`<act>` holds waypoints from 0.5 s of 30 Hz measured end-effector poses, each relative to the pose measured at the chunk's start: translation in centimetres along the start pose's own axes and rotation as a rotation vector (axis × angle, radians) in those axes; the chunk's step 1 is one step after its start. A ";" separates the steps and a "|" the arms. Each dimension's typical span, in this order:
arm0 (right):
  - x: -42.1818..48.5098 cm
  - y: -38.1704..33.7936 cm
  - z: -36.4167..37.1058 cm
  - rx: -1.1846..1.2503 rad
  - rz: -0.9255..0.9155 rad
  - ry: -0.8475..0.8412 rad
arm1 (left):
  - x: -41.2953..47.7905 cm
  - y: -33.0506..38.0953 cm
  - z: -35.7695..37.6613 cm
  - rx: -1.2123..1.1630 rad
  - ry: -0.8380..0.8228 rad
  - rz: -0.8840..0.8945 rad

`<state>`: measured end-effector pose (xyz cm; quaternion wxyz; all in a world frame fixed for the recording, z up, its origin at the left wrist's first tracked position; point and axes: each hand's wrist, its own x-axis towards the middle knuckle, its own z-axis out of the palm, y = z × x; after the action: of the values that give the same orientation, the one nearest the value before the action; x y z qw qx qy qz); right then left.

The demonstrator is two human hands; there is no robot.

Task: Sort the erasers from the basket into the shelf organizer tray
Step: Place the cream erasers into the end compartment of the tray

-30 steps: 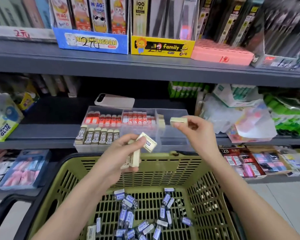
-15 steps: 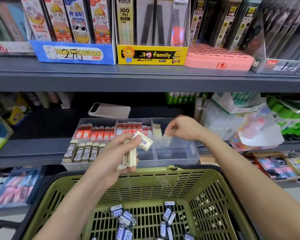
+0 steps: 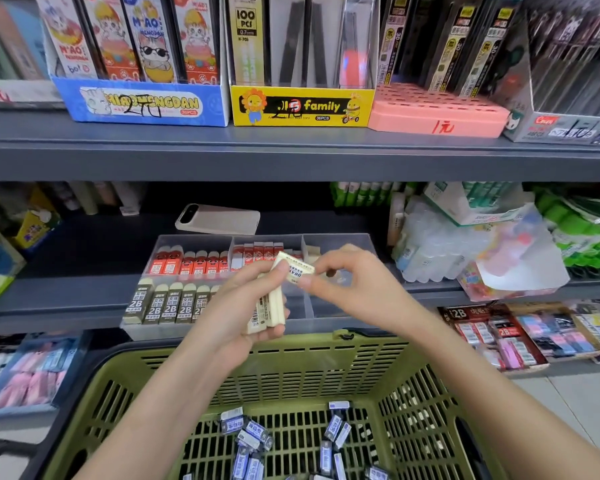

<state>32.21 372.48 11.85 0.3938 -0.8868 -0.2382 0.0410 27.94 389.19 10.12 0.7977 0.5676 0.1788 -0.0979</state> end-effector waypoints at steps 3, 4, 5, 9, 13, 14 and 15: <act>-0.2 -0.3 0.3 0.288 0.027 0.118 | -0.1 0.1 0.5 -0.039 -0.025 -0.016; 0.1 -0.1 0.0 0.426 0.062 0.167 | -0.1 0.1 0.6 -0.049 -0.037 -0.023; 0.5 0.3 -0.6 0.494 0.095 0.232 | -0.1 0.2 0.7 -0.059 -0.049 -0.033; 3.1 3.6 -2.6 0.016 0.184 0.388 | 0.0 0.5 0.7 -0.192 -0.035 -0.098; 5.1 6.0 -1.8 -0.581 0.163 0.156 | -0.1 0.7 0.6 -0.308 -0.017 -0.117; 5.4 6.3 -1.4 -0.608 0.154 0.088 | -0.2 0.7 0.6 -0.323 -0.013 -0.116; 5.6 6.4 -1.0 -0.587 0.151 0.024 | -0.2 0.8 0.5 -0.333 -0.009 -0.111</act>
<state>39.93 370.66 8.58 0.1193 -0.9784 -0.1686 -0.0110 28.12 388.96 11.03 0.8749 0.4163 0.2199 -0.1136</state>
